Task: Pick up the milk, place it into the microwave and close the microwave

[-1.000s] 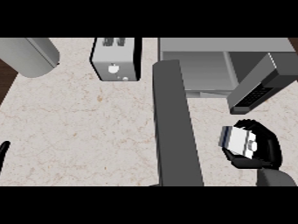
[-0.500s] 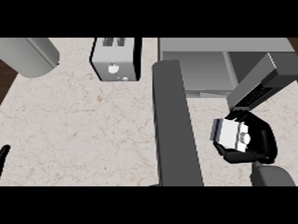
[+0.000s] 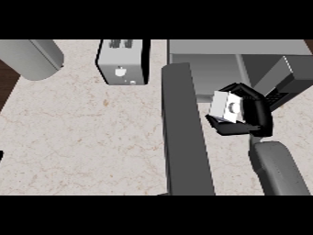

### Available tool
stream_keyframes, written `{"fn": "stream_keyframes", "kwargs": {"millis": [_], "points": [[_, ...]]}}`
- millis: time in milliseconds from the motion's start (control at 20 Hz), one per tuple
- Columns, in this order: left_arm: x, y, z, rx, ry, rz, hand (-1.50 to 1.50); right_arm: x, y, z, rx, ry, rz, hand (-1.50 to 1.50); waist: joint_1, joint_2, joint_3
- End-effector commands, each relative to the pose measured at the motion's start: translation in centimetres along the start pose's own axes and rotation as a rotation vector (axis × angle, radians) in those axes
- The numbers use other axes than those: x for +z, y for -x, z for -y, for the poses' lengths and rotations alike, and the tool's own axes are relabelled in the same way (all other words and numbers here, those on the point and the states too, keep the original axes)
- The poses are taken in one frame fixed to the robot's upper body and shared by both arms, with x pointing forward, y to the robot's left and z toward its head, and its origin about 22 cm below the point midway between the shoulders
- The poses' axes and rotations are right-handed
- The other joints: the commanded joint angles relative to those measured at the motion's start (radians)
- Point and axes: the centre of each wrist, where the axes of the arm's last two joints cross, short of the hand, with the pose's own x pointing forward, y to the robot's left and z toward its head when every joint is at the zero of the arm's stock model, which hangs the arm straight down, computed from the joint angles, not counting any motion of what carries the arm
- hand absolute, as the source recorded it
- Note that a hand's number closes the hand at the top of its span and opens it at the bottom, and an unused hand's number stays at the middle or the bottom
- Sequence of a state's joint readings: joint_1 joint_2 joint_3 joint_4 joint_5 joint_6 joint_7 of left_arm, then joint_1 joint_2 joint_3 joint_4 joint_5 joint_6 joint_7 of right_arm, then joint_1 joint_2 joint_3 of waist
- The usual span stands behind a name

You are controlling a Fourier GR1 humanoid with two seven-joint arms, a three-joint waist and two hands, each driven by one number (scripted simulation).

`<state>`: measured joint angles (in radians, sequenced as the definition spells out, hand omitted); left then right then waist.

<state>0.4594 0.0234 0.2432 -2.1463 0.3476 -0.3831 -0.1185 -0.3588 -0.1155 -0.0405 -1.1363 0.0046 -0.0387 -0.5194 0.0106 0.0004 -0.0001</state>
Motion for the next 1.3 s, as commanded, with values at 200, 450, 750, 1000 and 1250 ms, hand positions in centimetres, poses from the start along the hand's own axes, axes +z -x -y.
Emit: {"fn": "stream_keyframes", "kwargs": {"millis": [200,450,750,1000,1250], "points": [[-0.8,0.9,-1.9,-0.004,-0.004,0.006,-1.50,-7.3,0.5,-2.6,0.039,-0.011,-0.046,1.50,0.011,0.006,0.000],[-0.4,1.1,-0.8,0.004,0.032,-0.018,-1.50,-8.0,2.6,-1.9,0.058,-0.018,-0.051,1.50,0.027,0.012,0.001],[-2.0,1.3,-1.9,0.017,0.069,0.018,-1.50,-12.2,0.3,-1.6,0.116,0.027,-0.031,1.50,0.060,0.027,0.002],[-2.6,1.0,-1.6,0.015,0.086,0.021,-1.50,-12.5,0.4,-0.8,0.202,0.017,-0.022,1.50,0.069,0.030,0.002],[-3.0,1.0,-0.5,0.035,0.112,0.037,-1.50,-13.6,-0.4,-1.1,0.286,0.057,-0.021,1.50,0.104,0.044,0.003]]}}
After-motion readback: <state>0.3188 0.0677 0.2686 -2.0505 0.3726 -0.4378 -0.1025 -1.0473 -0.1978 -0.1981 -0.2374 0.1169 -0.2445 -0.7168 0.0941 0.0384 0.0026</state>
